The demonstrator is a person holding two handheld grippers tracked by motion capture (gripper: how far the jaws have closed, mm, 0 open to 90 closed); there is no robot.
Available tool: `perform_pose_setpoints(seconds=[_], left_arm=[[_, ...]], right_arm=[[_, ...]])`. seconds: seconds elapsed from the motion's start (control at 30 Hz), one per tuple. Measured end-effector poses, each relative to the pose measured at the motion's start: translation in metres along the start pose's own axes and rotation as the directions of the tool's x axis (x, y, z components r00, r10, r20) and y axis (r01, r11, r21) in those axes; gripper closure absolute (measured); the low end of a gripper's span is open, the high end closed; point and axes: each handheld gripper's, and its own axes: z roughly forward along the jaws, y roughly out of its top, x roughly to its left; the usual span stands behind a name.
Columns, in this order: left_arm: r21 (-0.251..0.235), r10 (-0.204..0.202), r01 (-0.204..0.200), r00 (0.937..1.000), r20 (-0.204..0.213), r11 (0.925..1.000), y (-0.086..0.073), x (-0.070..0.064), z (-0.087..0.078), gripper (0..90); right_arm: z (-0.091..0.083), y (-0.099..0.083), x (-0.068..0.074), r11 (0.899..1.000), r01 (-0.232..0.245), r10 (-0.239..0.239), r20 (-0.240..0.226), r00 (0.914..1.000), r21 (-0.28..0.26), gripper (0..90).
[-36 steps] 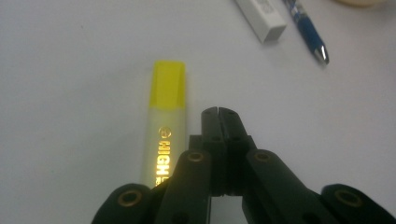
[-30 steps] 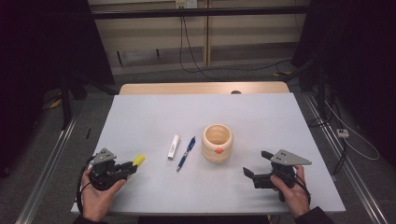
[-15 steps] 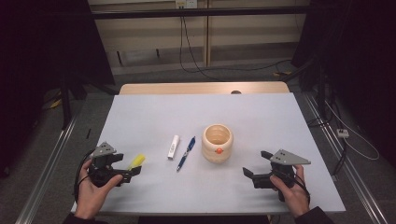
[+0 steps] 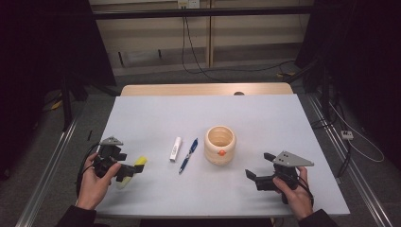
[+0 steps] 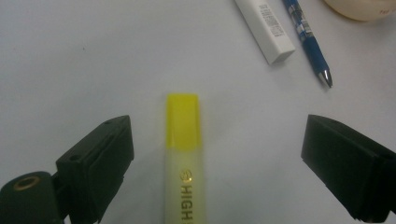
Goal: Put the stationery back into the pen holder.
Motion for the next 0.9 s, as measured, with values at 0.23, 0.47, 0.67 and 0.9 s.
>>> perform_pose_setpoints(seconds=[0.23,0.47,0.67,0.9], left_arm=[[0.086,0.071,-0.061,0.9913,-0.111,0.9944,0.011,0.0,0.022,10.1],[0.123,0.048,-0.033,0.9913,-0.123,0.9919,0.009,0.003,0.027,10.2],[0.132,0.065,-0.054,0.9942,-0.086,0.9898,0.011,0.004,0.034,24.7],[0.176,0.054,-0.035,0.9929,-0.106,0.9838,0.009,0.007,0.034,40.4]], right_arm=[[0.0,0.0,0.001,1.0,0.007,-0.007,0.001,1.0,0.001,3.9],[0.001,0.0,0.001,1.0,0.012,-0.012,-0.002,0.9999,0.003,3.9],[0.001,0.0,0.001,1.0,0.01,-0.01,-0.001,0.9999,0.006,3.9],[0.0,0.0,0.001,1.0,0.015,-0.015,-0.002,0.9999,0.009,3.9]])
